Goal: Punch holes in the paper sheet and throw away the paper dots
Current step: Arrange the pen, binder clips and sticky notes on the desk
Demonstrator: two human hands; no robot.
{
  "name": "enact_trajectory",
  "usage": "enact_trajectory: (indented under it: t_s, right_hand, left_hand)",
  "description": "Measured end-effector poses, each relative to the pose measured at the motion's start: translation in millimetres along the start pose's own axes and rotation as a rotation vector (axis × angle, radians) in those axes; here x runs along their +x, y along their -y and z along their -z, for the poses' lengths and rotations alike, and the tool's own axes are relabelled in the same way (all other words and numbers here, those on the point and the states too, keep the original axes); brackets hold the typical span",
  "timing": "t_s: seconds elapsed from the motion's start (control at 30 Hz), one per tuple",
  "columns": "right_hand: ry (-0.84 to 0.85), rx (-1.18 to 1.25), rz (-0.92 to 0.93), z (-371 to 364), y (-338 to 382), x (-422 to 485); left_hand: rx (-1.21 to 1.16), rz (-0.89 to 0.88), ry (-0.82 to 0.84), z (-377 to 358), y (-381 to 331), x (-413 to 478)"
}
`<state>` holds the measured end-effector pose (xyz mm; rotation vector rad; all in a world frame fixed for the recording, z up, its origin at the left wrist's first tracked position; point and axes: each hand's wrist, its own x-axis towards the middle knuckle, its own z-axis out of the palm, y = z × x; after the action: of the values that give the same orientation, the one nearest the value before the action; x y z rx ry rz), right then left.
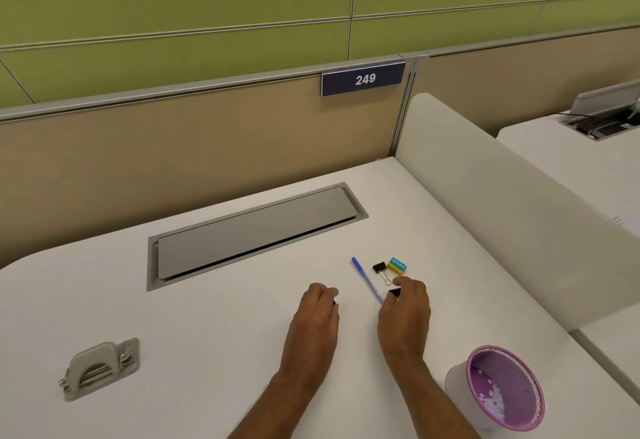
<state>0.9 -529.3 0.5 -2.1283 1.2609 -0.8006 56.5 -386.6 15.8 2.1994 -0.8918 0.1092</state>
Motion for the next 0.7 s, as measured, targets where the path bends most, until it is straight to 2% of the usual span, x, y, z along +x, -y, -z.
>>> enact_trajectory:
  t_s: [0.3,0.4,0.5,0.6,0.7]
  right_hand:
    - [-0.014,-0.030,0.031,-2.2,2.5,4.2]
    - [-0.028,0.134,0.072,4.7,17.5,-6.8]
    - [0.130,0.372,-0.006,7.0,34.6,-18.8]
    - [0.274,0.432,-0.055,3.1,41.1,-24.5]
    - [0.317,0.435,-0.116,0.8,42.8,-24.2]
  left_hand:
    - [-0.029,0.019,0.001,-14.9,3.7,12.1]
    - [-0.084,0.075,0.000,-18.5,1.0,15.9]
    - [-0.156,0.132,0.027,-19.9,-3.4,18.9]
    - [-0.233,0.154,0.068,-18.1,-5.8,20.5]
    - [-0.221,0.110,0.087,-20.2,-2.6,17.9]
